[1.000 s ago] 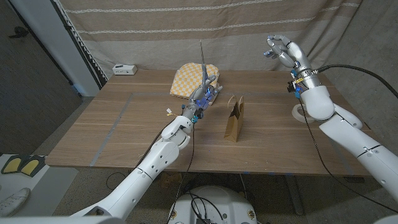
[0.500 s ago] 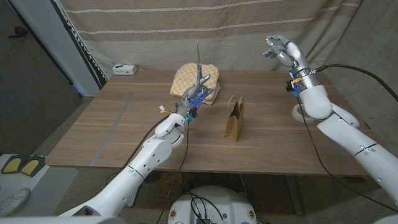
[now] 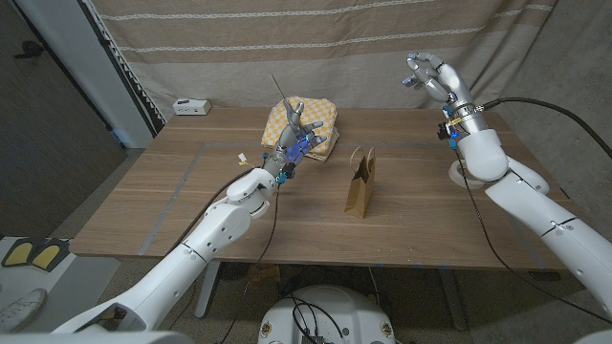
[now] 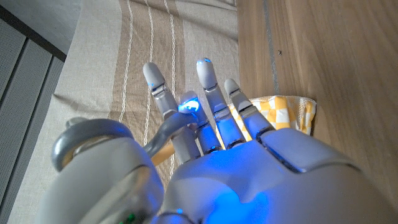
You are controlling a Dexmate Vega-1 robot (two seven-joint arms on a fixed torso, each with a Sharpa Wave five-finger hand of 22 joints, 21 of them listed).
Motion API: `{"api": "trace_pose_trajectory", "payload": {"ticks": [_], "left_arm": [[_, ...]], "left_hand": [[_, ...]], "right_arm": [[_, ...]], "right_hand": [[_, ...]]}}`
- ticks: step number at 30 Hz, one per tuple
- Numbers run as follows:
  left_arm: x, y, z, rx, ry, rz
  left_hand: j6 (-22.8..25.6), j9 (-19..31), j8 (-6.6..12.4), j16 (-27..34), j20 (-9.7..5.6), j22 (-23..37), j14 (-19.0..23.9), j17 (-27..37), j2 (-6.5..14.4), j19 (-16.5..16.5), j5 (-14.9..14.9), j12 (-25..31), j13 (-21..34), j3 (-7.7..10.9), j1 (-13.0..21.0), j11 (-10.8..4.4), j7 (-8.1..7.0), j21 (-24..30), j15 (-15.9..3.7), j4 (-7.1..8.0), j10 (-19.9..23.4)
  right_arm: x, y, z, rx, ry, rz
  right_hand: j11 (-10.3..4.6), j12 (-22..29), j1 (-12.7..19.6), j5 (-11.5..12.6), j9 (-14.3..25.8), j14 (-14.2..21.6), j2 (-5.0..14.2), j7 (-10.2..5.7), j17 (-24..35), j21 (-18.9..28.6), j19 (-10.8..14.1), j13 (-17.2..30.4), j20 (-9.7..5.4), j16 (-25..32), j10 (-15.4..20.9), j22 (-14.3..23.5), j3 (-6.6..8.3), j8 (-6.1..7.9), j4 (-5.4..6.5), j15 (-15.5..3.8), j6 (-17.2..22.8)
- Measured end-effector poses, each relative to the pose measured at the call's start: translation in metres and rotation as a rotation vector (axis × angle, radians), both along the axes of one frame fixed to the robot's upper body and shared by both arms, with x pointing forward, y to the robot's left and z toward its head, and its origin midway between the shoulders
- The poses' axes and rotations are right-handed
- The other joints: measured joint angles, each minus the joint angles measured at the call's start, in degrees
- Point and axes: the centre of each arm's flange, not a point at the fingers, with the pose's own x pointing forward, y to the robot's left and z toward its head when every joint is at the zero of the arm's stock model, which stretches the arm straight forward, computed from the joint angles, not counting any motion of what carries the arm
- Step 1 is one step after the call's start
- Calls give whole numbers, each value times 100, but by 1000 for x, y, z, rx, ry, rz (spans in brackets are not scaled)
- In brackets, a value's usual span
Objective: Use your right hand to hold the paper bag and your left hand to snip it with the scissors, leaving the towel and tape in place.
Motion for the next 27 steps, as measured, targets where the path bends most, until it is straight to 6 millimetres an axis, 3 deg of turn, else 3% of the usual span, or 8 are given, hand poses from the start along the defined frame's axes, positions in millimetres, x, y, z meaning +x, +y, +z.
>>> {"api": "trace_pose_trajectory", "payload": {"ticks": [1,14,16,20,23,27], "left_arm": [[0,0,0,7,0,-4],[3,8,11,129,-14,-20],[3,9,14,152,-19,-23],[3,9,18,209,-26,-34],[3,8,20,257,-30,-48],[3,8,26,326,-40,-72]], "left_hand": [[-15,6,-22,0,0,0,-22,-13,0,-40,0,0,-65,-114,0,20,-10,-16,22,114,-21],[-9,112,-38,-71,-6,-12,-156,-104,-43,-123,0,-137,-376,-183,-197,138,218,-86,48,165,-70],[-105,136,-44,-139,11,-10,-279,-143,-31,-174,0,-282,-535,-194,-211,192,306,-135,74,145,-175],[-439,169,-181,-229,54,-10,-476,-194,-62,-259,0,-588,-890,-195,-392,253,307,-186,108,117,-382],[-826,216,-275,-341,157,-10,-692,-276,-100,-381,0,-918,-1202,-204,-568,284,390,-237,131,108,-740],[-1145,260,-330,-477,244,-10,-889,-398,-51,-470,-34,-1096,-1308,-212,-733,338,428,-280,153,100,-1033]], "right_arm": [[0,0,0,0,0,0],[3,-2,1,4,5,-3],[3,-3,1,4,6,-2],[3,-3,1,4,8,-2],[3,-4,2,5,8,-2],[2,-7,4,7,5,-4]], "right_hand": [[0,0,-1,0,0,0,1,0,-6,0,0,0,0,0,0,0,-16,0,-16,0,0],[0,42,-49,0,0,-42,-9,32,-7,0,0,-29,0,-41,-1,0,-20,-44,-20,1,32],[-1,42,-53,0,0,-44,-5,32,-7,0,0,-29,0,-41,-1,0,-20,-44,-20,3,32],[-1,42,-52,0,0,-43,-5,32,-34,0,0,-29,0,-41,-1,0,-20,-44,-19,2,32],[-1,42,-52,0,-1,-43,-5,32,-34,-10,0,-28,0,-41,-1,0,-20,-50,-19,2,32],[-1,42,-52,0,-1,-42,-6,32,-34,-44,0,-28,0,-41,-1,0,-20,-84,-19,1,32]]}}
